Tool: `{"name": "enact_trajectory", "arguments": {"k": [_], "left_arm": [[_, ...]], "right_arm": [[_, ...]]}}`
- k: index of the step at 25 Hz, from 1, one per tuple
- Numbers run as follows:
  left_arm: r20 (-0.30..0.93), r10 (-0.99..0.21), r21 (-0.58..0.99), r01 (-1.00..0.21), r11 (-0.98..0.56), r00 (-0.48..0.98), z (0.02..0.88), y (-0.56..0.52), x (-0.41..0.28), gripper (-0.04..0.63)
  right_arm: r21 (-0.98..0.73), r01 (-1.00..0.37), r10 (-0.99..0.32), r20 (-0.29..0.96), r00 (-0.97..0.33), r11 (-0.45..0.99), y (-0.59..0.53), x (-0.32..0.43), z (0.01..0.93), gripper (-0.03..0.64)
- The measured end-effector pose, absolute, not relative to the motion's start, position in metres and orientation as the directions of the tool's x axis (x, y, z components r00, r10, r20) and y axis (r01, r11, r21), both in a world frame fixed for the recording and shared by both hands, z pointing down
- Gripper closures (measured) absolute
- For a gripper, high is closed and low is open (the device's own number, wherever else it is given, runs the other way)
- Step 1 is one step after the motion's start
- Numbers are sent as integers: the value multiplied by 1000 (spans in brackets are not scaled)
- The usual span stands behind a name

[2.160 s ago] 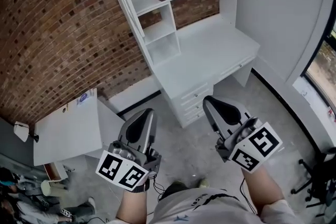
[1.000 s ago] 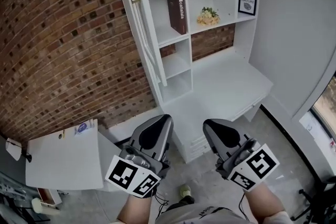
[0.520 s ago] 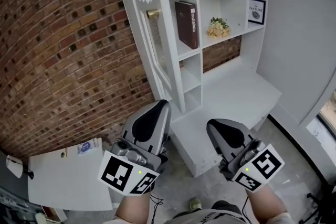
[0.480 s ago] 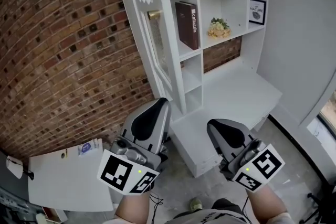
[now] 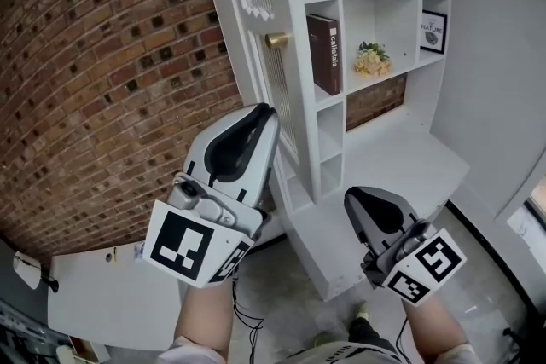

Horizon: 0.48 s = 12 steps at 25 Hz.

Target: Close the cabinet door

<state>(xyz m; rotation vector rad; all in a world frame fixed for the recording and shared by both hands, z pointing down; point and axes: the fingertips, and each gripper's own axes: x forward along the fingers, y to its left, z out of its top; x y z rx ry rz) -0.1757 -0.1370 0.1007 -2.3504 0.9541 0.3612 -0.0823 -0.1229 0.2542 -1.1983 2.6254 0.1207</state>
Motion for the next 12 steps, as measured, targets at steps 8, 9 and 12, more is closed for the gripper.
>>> {"name": "enact_trajectory", "arguments": {"k": [8, 9, 12], "left_arm": [[-432, -547, -519, -694, -499, 717, 64, -163, -174, 497], [-427, -545, -531, -688, -495, 721, 61, -166, -172, 491], [-419, -536, -552, -674, -492, 733, 56, -174, -168, 486]], "right_arm": [[31, -741, -708, -272, -652, 671, -139, -91, 234, 597], [30, -744, -710, -275, -648, 667, -141, -88, 233, 597], [26, -753, -717, -286, -636, 658, -147, -82, 229, 597]]}}
